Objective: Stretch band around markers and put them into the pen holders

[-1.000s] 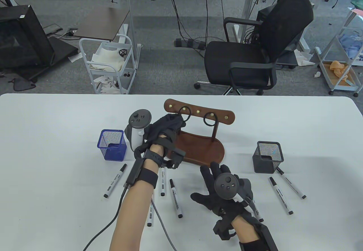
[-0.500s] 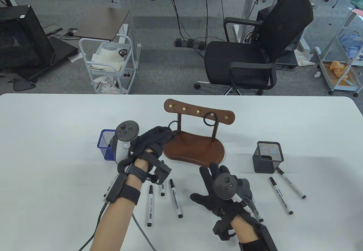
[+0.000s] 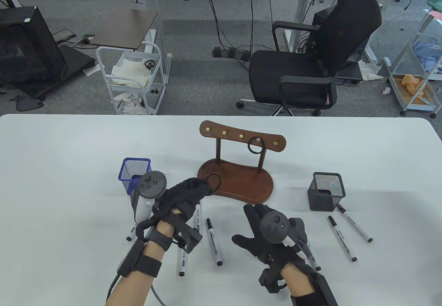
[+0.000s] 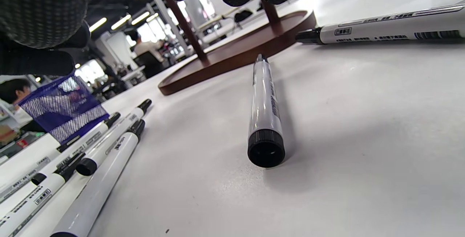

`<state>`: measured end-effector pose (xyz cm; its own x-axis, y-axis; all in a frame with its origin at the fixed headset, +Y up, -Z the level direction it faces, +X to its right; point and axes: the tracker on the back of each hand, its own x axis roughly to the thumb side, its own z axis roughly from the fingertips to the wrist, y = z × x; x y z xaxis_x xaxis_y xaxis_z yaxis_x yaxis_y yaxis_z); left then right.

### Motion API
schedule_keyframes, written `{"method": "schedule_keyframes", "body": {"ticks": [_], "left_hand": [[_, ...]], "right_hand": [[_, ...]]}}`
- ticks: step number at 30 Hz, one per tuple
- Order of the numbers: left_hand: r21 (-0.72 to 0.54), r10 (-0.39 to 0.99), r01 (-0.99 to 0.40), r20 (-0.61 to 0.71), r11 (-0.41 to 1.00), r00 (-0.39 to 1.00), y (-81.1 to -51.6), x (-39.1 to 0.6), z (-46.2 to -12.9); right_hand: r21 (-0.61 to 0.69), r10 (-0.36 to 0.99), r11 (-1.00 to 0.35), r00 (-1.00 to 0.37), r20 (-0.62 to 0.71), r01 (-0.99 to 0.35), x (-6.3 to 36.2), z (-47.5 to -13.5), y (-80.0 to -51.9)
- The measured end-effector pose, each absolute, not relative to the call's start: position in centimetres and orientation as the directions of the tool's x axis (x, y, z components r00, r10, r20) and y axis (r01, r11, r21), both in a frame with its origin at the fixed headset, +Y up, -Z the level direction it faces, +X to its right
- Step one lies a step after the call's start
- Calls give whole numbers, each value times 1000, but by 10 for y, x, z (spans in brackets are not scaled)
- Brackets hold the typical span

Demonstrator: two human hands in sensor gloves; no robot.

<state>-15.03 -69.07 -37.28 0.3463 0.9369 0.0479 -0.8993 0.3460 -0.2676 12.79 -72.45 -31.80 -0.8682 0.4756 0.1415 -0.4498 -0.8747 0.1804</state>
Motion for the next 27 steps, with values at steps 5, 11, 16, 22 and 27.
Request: {"method": "schedule_keyframes", "body": {"ticks": [5, 11, 16, 22, 27], "left_hand": [[-292, 908, -860, 105, 418, 406, -695, -139, -363], [-320, 863, -802, 159, 504, 479, -701, -128, -354], [-368, 850, -767, 182, 526, 495, -711, -122, -349], [-452, 835, -708, 199, 543, 513, -729, -116, -345], [-489, 834, -683, 217, 543, 507, -733, -114, -342]], "right_hand": [[167, 504, -860, -852, 138, -482, 129, -318, -723], [154, 558, -828, -819, 131, -539, 131, -318, -721], [168, 610, -790, -784, 121, -589, 133, -319, -721], [214, 665, -742, -739, 108, -636, 132, -321, -726], [237, 678, -727, -727, 105, -644, 130, -321, -727]]}}
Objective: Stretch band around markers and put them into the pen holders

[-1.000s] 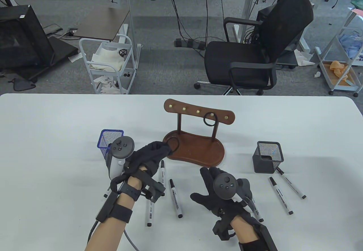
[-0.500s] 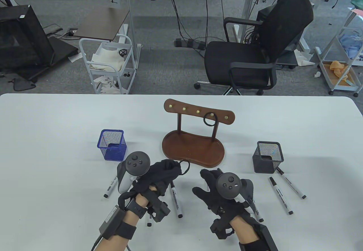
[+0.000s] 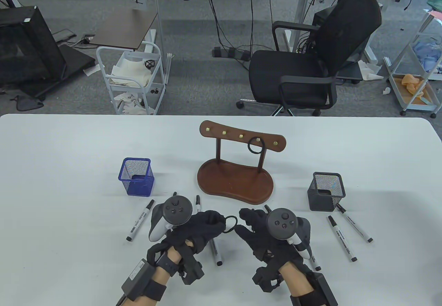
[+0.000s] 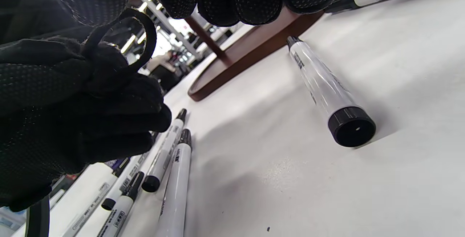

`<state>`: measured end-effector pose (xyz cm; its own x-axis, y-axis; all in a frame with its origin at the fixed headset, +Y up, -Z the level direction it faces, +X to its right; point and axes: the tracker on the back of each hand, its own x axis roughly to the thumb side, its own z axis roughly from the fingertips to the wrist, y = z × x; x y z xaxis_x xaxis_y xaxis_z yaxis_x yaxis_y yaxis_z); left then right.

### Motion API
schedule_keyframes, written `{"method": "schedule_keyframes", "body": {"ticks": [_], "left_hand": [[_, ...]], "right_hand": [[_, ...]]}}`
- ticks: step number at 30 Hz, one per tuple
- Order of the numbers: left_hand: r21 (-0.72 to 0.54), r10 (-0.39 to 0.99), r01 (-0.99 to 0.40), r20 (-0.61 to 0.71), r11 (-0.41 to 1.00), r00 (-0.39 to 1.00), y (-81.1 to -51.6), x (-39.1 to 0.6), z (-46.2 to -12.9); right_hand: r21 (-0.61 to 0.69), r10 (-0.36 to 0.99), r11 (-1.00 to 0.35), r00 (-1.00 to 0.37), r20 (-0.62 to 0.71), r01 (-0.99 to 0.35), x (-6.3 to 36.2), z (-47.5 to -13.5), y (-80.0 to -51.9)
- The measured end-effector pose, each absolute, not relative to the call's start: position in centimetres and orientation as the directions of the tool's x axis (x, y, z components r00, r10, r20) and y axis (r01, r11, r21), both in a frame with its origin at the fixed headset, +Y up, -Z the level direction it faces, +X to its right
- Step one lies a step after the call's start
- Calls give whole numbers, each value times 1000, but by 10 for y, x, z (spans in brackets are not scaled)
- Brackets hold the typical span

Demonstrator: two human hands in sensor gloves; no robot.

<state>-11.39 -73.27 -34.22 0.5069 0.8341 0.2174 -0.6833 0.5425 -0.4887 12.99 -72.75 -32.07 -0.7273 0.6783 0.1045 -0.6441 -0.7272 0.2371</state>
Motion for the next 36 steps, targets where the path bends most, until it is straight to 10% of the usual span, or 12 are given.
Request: {"method": "schedule_keyframes", "body": {"ticks": [21, 36], "left_hand": [[-555, 877, -683, 233, 474, 419, -732, -105, -340], [-445, 858, -734, 238, 513, 455, -729, -113, -345]], "right_hand": [[341, 814, -558, -578, 49, -757, 130, -325, -731], [461, 985, -3, -81, -149, -888, 141, -331, -739]]}}
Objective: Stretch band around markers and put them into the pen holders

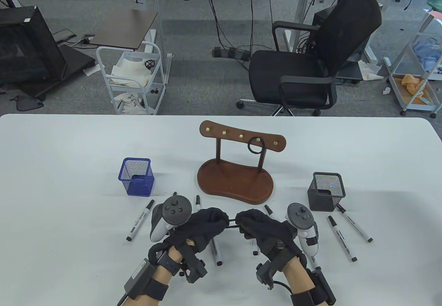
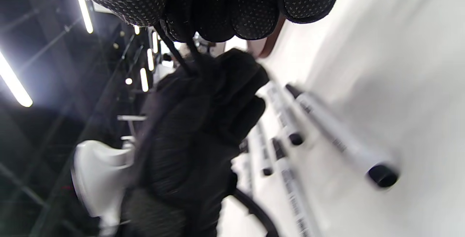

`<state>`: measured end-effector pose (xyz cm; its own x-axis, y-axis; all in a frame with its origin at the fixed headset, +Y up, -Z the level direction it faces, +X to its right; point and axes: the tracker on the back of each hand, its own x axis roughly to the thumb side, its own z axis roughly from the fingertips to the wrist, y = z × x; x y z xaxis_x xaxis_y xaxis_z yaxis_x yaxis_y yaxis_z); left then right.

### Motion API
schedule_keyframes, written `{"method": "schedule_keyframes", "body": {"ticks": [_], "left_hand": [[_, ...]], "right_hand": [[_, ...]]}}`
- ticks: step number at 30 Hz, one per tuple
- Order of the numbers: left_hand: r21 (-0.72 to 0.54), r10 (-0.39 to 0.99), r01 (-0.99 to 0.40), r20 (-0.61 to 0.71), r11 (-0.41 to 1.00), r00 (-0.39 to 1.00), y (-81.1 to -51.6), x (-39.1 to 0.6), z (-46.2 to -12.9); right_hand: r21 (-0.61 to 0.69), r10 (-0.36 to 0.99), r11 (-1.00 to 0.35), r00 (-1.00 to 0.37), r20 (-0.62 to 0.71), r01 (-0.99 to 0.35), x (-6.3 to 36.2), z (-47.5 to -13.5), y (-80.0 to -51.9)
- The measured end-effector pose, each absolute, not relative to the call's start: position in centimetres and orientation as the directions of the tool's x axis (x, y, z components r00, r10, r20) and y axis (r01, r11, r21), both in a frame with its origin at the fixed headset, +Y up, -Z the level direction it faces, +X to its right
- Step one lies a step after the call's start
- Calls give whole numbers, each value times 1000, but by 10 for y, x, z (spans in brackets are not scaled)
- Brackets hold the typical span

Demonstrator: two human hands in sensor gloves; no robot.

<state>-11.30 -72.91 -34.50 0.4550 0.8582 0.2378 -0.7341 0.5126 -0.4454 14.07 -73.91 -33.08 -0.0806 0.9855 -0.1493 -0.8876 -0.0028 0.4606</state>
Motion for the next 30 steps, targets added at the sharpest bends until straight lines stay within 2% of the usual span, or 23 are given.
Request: {"method": "schedule_keyframes", "body": {"ticks": [5, 10, 16, 20, 23, 27, 30], "left_hand": [[-467, 881, -748, 217, 472, 420, -730, -111, -351], [-485, 906, -765, 214, 423, 366, -730, -109, -354], [-492, 929, -788, 207, 371, 308, -728, -106, -355], [-480, 948, -819, 193, 315, 251, -721, -102, -361], [-513, 960, -812, 182, 278, 214, -714, -96, -364], [-562, 973, -798, 193, 218, 130, -697, -91, -363], [-597, 963, -760, 224, 257, 150, -686, -83, -362]], "right_hand": [[519, 970, 204, 99, -223, -830, 139, -333, -746], [549, 939, 327, 201, -278, -769, 137, -335, -751], [618, 942, 321, 176, -285, -718, 130, -334, -751], [683, 917, 393, 209, -339, -616, 120, -333, -754], [704, 930, 364, 193, -314, -609, 118, -333, -752], [684, 860, 510, 297, -415, -521, 121, -336, -758], [696, 853, 521, 269, -447, -494, 118, -336, -758]]}}
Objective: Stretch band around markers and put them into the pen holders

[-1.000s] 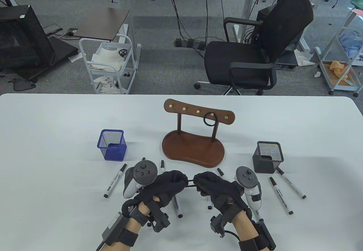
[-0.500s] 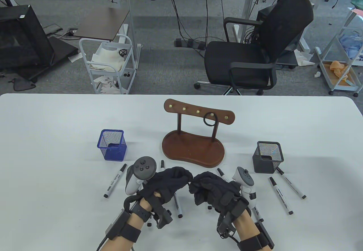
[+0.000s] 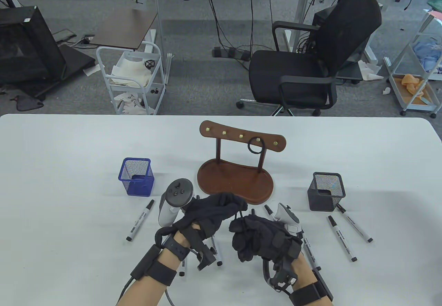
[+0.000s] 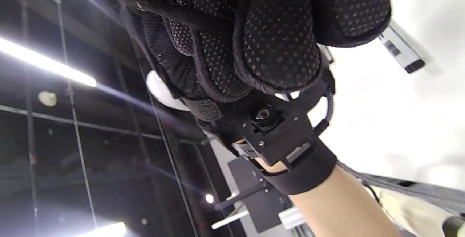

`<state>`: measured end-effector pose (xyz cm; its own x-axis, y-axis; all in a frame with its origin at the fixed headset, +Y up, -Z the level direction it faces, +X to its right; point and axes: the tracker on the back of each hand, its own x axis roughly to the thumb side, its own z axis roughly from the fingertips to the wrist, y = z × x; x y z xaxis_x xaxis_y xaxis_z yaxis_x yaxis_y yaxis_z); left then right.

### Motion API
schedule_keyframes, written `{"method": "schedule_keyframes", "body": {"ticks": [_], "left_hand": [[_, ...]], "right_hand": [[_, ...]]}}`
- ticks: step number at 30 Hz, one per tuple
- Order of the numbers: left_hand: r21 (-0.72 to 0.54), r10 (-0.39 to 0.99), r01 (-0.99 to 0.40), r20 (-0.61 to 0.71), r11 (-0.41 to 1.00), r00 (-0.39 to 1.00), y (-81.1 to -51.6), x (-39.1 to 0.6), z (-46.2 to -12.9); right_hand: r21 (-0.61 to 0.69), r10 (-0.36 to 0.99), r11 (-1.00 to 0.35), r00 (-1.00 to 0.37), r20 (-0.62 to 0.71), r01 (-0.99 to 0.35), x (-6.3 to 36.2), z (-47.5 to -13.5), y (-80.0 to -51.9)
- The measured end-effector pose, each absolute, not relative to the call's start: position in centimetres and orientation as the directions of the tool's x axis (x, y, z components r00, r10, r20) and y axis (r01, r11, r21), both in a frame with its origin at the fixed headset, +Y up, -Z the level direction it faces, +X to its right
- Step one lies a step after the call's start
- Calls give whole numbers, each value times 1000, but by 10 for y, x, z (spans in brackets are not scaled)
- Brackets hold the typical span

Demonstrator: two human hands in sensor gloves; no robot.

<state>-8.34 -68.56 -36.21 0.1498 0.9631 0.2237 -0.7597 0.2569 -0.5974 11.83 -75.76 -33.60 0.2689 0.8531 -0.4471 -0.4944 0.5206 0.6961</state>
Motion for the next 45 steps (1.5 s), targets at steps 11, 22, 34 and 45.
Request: {"method": "schedule_keyframes", "body": {"ticks": [11, 22, 34, 45], "left_hand": [[-624, 912, -666, 256, 408, 320, -680, -63, -361], [-682, 954, -672, 142, 288, 264, -696, -82, -379], [-768, 975, -606, 103, 205, 199, -710, -84, -377], [-683, 908, -612, 202, 399, 367, -695, -93, -376]], "right_hand": [[699, 938, 238, -27, -345, -674, 126, -340, -756], [746, 973, 213, 67, -221, -631, 136, -342, -743], [745, 988, 149, 74, -132, -650, 140, -340, -737], [729, 993, 77, -11, -115, -680, 140, -340, -740]]}}
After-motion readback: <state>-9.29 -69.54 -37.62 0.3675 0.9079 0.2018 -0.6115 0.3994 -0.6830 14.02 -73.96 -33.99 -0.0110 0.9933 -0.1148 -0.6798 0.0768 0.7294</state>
